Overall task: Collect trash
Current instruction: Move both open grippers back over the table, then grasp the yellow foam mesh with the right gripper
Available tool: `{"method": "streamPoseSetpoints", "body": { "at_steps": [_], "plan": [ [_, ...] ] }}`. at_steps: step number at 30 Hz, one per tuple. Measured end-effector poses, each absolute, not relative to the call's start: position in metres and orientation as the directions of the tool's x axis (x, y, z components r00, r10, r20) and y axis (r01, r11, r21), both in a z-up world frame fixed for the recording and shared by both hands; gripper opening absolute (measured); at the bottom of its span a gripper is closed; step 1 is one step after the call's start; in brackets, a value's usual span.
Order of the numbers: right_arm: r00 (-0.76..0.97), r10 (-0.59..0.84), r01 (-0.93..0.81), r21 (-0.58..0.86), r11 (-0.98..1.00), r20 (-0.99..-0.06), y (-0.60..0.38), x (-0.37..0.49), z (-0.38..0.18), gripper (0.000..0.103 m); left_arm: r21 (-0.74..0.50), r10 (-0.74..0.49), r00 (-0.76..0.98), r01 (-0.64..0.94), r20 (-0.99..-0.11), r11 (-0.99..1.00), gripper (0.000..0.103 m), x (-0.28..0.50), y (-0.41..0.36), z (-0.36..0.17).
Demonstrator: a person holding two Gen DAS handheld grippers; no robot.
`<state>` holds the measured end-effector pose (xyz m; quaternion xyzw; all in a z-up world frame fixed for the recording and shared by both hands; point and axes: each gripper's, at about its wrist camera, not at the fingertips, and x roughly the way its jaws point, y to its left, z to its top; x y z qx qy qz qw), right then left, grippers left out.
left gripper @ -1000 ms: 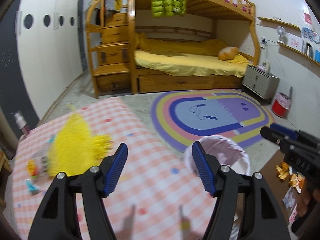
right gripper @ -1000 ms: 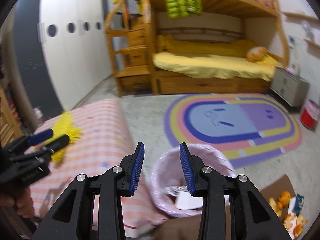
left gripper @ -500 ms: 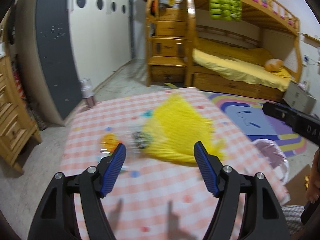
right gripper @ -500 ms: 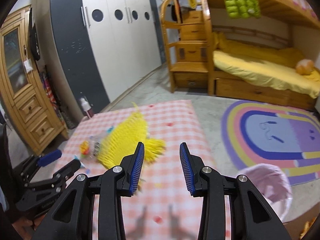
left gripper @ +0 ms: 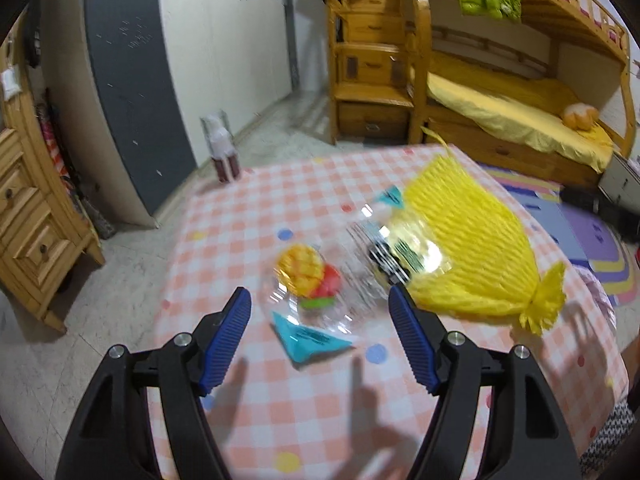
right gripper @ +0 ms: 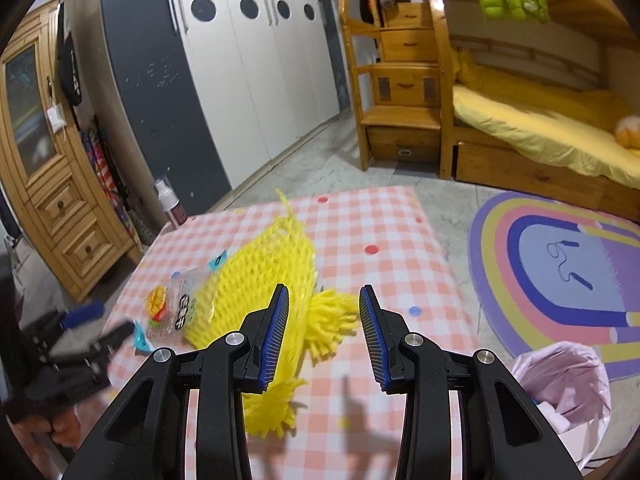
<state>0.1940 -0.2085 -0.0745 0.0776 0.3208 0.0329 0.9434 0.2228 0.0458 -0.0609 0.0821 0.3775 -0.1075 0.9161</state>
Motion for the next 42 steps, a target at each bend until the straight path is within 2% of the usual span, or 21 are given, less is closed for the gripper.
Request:
{"method": "streamPoseSetpoints", "body": {
  "at_steps": [3, 11, 20, 23, 25, 26, 28, 29, 31, 34, 42],
  "plan": [
    [0.793, 0.116, -0.001, 0.189, 0.982, -0.599, -0.216, 0.193, -0.073, 0.039, 0.096, -0.133, 0.667, 0.295, -0.733, 0.951, 0.076, 0.220, 0.034, -0.072],
    [0.790, 0.121, 0.025, 0.228, 0.973, -0.601, -0.224, 0.194, -0.073, 0.039, 0.162, -0.085, 0.635, 0.321, -0.768, 0.933, 0.076, 0.230, 0.019, -0.097],
    [0.777, 0.142, 0.007, 0.234, 0.972, -0.614, -0.221, 0.196, -0.077, 0.039, 0.070, -0.155, 0.582, 0.344, -0.798, 0.936, 0.077, 0.258, 0.017, -0.102],
    [0.774, 0.144, -0.004, 0.223, 0.975, -0.616, -0.217, 0.197, -0.078, 0.039, 0.074, -0.165, 0.586, 0.362, -0.793, 0.929, 0.065, 0.259, 0.015, -0.101],
    [0.772, 0.145, -0.009, 0.218, 0.976, -0.618, -0.215, 0.197, -0.078, 0.039, 0.103, -0.153, 0.599, 0.371, -0.786, 0.923, 0.045, 0.256, 0.012, -0.100],
    [0.770, 0.147, -0.012, 0.216, 0.976, -0.621, -0.214, 0.198, -0.079, 0.039, 0.109, -0.150, 0.600, 0.373, -0.785, 0.922, 0.041, 0.256, 0.012, -0.099],
    [0.767, 0.150, -0.016, 0.215, 0.976, -0.624, -0.213, 0.198, -0.080, 0.039, 0.111, -0.154, 0.608, 0.376, -0.779, 0.920, 0.024, 0.252, 0.012, -0.096],
    [0.765, 0.150, -0.017, 0.212, 0.977, -0.626, -0.212, 0.198, -0.081, 0.039, 0.110, -0.158, 0.611, 0.378, -0.776, 0.919, 0.020, 0.250, 0.012, -0.095],
    [0.763, 0.147, -0.018, 0.208, 0.978, -0.629, -0.211, 0.198, -0.082, 0.039, 0.104, -0.169, 0.622, 0.377, -0.764, 0.920, 0.006, 0.242, 0.012, -0.089],
    [0.758, 0.144, -0.018, 0.200, 0.980, -0.636, -0.209, 0.198, -0.084, 0.039, 0.072, -0.177, 0.614, 0.359, -0.769, 0.931, 0.000, 0.233, 0.015, -0.082],
    [0.717, 0.146, -0.042, 0.168, 0.985, -0.681, -0.194, 0.207, -0.096, 0.039, 0.034, -0.229, 0.632, 0.376, -0.740, 0.926, 0.000, 0.199, 0.010, -0.061]
  ]
}}
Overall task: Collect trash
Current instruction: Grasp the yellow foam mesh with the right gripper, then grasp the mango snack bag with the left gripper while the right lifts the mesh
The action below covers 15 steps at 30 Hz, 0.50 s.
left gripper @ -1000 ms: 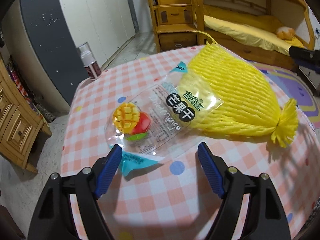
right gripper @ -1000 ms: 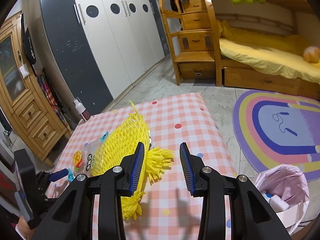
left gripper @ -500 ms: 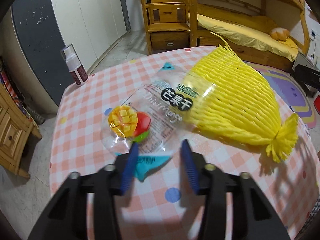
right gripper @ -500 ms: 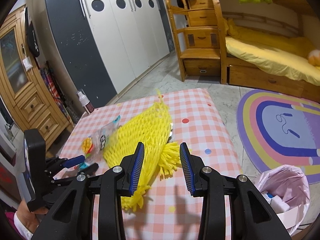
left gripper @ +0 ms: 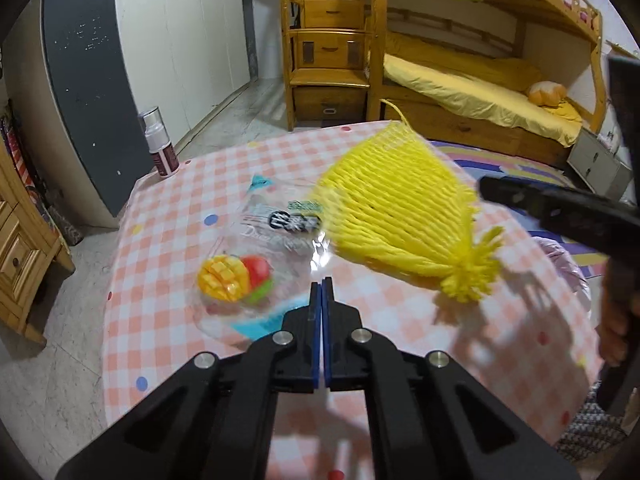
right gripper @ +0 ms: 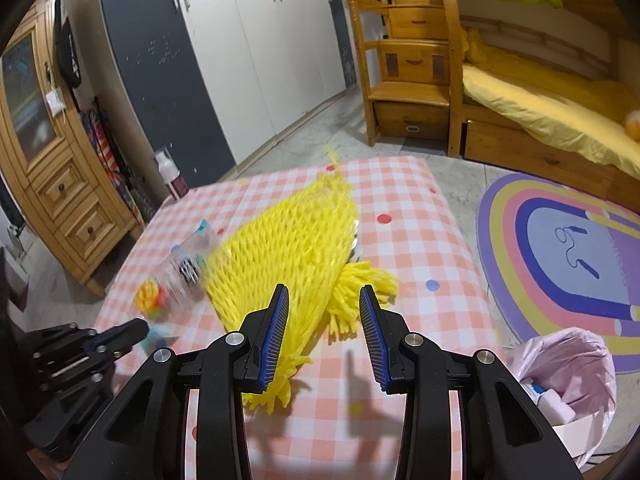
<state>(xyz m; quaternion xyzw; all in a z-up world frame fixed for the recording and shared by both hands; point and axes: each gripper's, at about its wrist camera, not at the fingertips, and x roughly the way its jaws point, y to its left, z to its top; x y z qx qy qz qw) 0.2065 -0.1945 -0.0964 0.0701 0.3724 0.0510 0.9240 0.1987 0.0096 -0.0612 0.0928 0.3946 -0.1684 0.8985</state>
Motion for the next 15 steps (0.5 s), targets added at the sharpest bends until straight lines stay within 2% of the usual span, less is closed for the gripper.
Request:
{"method": "streamPoseSetpoints", "body": {
  "at_steps": [2, 3, 5, 6, 7, 10, 11, 13, 15],
  "plan": [
    [0.706, 0.144, -0.046, 0.158, 0.986, -0.693, -0.190, 0.209, -0.100, 0.039, 0.049, -0.218, 0.642, 0.371, -0.735, 0.927, 0.001, 0.199, 0.013, -0.060],
    [0.702, 0.143, -0.049, 0.152, 0.987, -0.698, -0.187, 0.210, -0.101, 0.040, 0.052, -0.215, 0.645, 0.368, -0.734, 0.928, 0.006, 0.199, 0.016, -0.059],
    [0.702, 0.141, -0.054, 0.146, 0.988, -0.698, -0.183, 0.210, -0.101, 0.044, 0.052, -0.205, 0.657, 0.349, -0.725, 0.936, 0.022, 0.202, 0.025, -0.057],
    [0.702, 0.142, -0.056, 0.145, 0.988, -0.698, -0.182, 0.211, -0.101, 0.045, 0.044, -0.204, 0.663, 0.337, -0.720, 0.940, 0.038, 0.204, 0.030, -0.056],
    [0.702, 0.142, -0.058, 0.143, 0.988, -0.698, -0.180, 0.212, -0.102, 0.046, 0.027, -0.201, 0.673, 0.312, -0.711, 0.950, 0.045, 0.208, 0.039, -0.054],
    [0.676, 0.141, -0.066, 0.132, 0.989, -0.723, -0.172, 0.222, -0.109, 0.045, -0.010, -0.194, 0.668, 0.269, -0.718, 0.963, 0.047, 0.221, 0.051, -0.055],
    [0.661, 0.137, -0.066, 0.124, 0.990, -0.737, -0.169, 0.226, -0.113, 0.043, -0.013, -0.184, 0.664, 0.254, -0.725, 0.967, 0.048, 0.226, 0.055, -0.057],
    [0.647, 0.115, -0.062, 0.098, 0.993, -0.754, -0.165, 0.228, -0.117, 0.012, -0.015, -0.171, 0.653, 0.237, -0.738, 0.971, 0.058, 0.235, 0.058, -0.063],
    [0.649, 0.095, -0.068, 0.067, 0.995, -0.755, -0.163, 0.225, -0.116, 0.011, -0.013, -0.167, 0.645, 0.237, -0.745, 0.972, 0.070, 0.239, 0.060, -0.066]
  ]
}}
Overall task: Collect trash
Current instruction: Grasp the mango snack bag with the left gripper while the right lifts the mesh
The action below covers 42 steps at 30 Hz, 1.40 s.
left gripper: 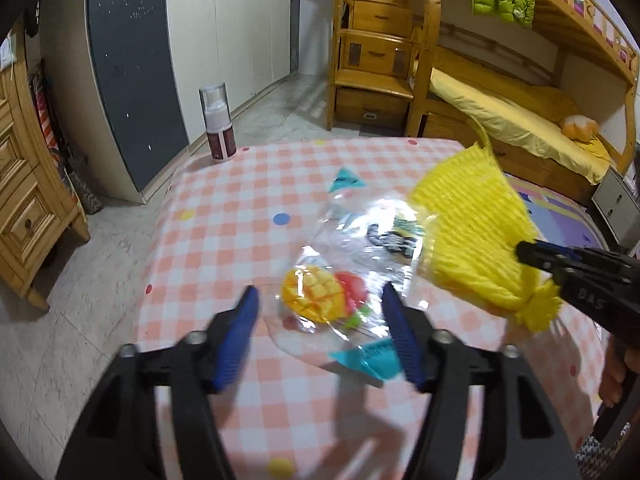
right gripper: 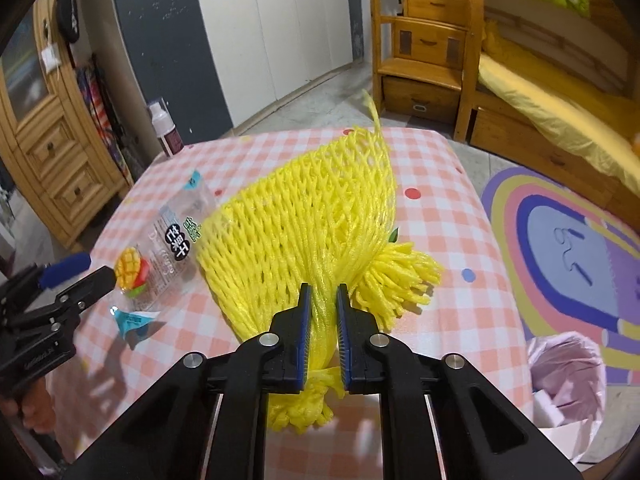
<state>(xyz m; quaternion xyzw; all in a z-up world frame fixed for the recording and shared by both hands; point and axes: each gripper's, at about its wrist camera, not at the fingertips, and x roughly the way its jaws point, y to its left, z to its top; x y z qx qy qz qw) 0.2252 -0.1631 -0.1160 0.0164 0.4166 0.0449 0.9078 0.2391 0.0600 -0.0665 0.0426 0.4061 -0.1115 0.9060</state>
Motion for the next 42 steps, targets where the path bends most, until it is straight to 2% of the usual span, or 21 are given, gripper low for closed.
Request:
{"method": "streamPoseSetpoints", "body": {
  "at_steps": [2, 4, 9, 14, 17, 20, 23, 25, 26, 28, 29, 31, 34, 39, 42],
  "plan": [
    [0.654, 0.076, -0.077, 0.035, 0.996, -0.752, -0.162, 0.221, -0.114, 0.010, 0.003, -0.155, 0.638, 0.239, -0.754, 0.971, 0.073, 0.244, 0.059, -0.072],
    [0.654, 0.059, -0.082, 0.008, 0.997, -0.754, -0.163, 0.216, -0.114, 0.010, 0.013, -0.143, 0.626, 0.238, -0.767, 0.971, 0.081, 0.249, 0.058, -0.078],
    [0.667, 0.064, -0.121, -0.023, 0.992, -0.742, -0.165, 0.208, -0.111, 0.010, 0.013, -0.165, 0.611, 0.276, -0.774, 0.961, 0.089, 0.249, 0.052, -0.084],
    [0.689, 0.080, -0.179, -0.063, 0.982, -0.721, -0.157, 0.202, -0.109, 0.010, 0.024, -0.167, 0.585, 0.305, -0.794, 0.952, 0.090, 0.256, 0.045, -0.097],
    [0.688, 0.075, -0.184, -0.074, 0.980, -0.722, -0.153, 0.204, -0.110, 0.010, -0.035, -0.212, 0.557, 0.311, -0.803, 0.950, 0.091, 0.262, 0.051, -0.100],
    [0.678, 0.082, -0.180, -0.057, 0.982, -0.731, -0.155, 0.205, -0.113, 0.010, -0.037, -0.222, 0.552, 0.326, -0.803, 0.945, 0.091, 0.260, 0.048, -0.100],
    [0.668, 0.096, -0.176, -0.032, 0.984, -0.738, -0.158, 0.206, -0.114, 0.010, -0.029, -0.241, 0.551, 0.365, -0.799, 0.930, 0.075, 0.250, 0.038, -0.098],
    [0.664, 0.104, -0.176, -0.019, 0.984, -0.740, -0.158, 0.206, -0.114, 0.010, -0.066, -0.273, 0.539, 0.372, -0.797, 0.926, 0.055, 0.245, 0.035, -0.094],
    [0.664, 0.105, -0.174, -0.016, 0.985, -0.740, -0.158, 0.206, -0.114, 0.010, -0.085, -0.286, 0.538, 0.367, -0.793, 0.926, 0.051, 0.244, 0.036, -0.092],
    [0.666, 0.108, -0.173, -0.013, 0.985, -0.738, -0.157, 0.205, -0.114, 0.010, -0.115, -0.307, 0.547, 0.357, -0.779, 0.927, 0.034, 0.238, 0.036, -0.085],
    [0.669, 0.109, -0.172, -0.010, 0.985, -0.735, -0.157, 0.204, -0.113, 0.010, -0.120, -0.311, 0.557, 0.353, -0.770, 0.928, 0.033, 0.236, 0.037, -0.082],
    [0.674, 0.110, -0.171, -0.010, 0.985, -0.731, -0.157, 0.202, -0.112, 0.010, -0.132, -0.327, 0.584, 0.350, -0.743, 0.927, 0.021, 0.228, 0.037, -0.073],
    [0.693, 0.095, -0.161, -0.024, 0.987, -0.715, -0.160, 0.199, -0.107, 0.009, -0.121, -0.321, 0.636, 0.338, -0.702, 0.933, 0.015, 0.215, 0.040, -0.058],
    [0.750, 0.038, -0.110, -0.068, 0.992, -0.660, -0.166, 0.188, -0.091, 0.009, -0.025, -0.241, 0.770, 0.281, -0.592, 0.959, 0.012, 0.185, 0.039, -0.026],
    [0.779, 0.036, -0.087, -0.051, 0.995, -0.626, -0.173, 0.181, -0.080, 0.009, -0.040, -0.225, 0.801, 0.244, -0.555, 0.969, 0.012, 0.176, 0.041, -0.015]
  ]
}}
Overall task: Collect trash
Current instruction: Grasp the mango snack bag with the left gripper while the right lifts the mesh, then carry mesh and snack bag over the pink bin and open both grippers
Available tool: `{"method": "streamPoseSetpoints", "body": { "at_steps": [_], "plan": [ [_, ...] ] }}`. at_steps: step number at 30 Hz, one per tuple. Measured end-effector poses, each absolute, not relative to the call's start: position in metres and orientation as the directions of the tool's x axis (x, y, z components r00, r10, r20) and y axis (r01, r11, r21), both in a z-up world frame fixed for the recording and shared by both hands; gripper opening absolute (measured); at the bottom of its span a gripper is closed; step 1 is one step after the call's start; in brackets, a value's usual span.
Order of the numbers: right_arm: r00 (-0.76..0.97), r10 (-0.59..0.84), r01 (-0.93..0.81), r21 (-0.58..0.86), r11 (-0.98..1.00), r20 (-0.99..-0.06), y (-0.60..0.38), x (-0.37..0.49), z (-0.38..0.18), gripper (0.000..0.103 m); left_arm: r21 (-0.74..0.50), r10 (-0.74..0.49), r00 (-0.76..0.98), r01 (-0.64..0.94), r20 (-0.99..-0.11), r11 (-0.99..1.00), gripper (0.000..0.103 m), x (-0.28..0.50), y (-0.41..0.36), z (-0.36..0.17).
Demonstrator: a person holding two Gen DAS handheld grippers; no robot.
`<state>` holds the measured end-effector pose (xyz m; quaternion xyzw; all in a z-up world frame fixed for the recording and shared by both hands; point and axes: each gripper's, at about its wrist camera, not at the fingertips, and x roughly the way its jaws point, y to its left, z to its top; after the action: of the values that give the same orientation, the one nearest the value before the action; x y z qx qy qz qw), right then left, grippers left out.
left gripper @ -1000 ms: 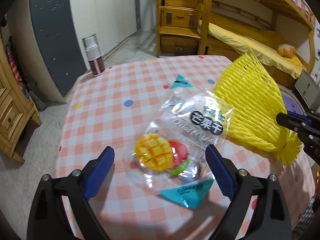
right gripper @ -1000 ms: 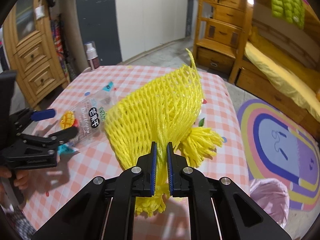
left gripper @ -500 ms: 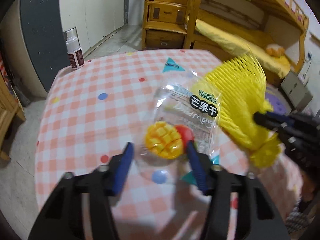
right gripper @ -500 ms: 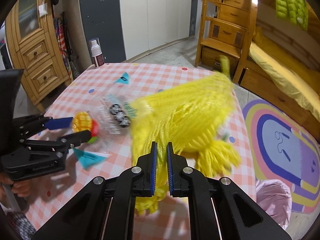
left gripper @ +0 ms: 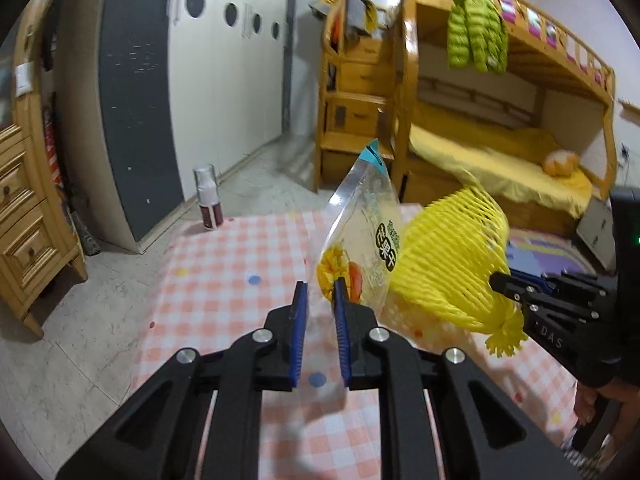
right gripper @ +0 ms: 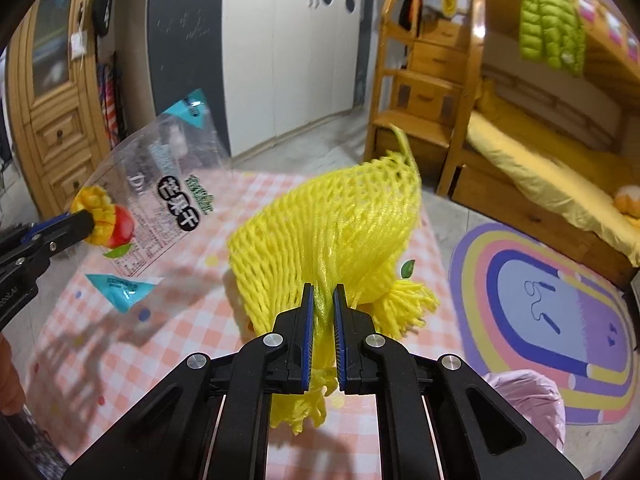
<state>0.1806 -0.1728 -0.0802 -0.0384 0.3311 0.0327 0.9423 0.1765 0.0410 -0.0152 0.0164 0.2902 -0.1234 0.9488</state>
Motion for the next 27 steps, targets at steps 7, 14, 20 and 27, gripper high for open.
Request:
{"method": "streamPoseSetpoints", "body": {
  "at_steps": [7, 14, 20, 27],
  "plan": [
    [0.812, 0.023, -0.031, -0.004, 1.000, -0.583, -0.195, 0.175, -0.068, 0.009, -0.059, -0.184, 0.825, 0.180, -0.534, 0.982, 0.011, 0.176, 0.040, -0.011],
    [0.886, -0.044, 0.073, 0.045, 0.996, -0.462, -0.227, 0.140, -0.044, 0.009, -0.071, -0.190, 0.846, 0.178, -0.498, 0.981, 0.011, 0.169, 0.014, -0.001],
    [0.865, -0.103, 0.160, 0.076, 0.984, -0.492, -0.270, 0.114, -0.046, 0.009, -0.052, -0.250, 0.844, 0.257, -0.475, 0.965, 0.011, 0.156, -0.030, 0.000],
    [0.811, -0.184, 0.273, 0.081, 0.959, -0.556, -0.318, 0.080, -0.065, 0.009, 0.014, -0.347, 0.798, 0.406, -0.492, 0.914, 0.011, 0.138, -0.100, -0.016]
  ]
}}
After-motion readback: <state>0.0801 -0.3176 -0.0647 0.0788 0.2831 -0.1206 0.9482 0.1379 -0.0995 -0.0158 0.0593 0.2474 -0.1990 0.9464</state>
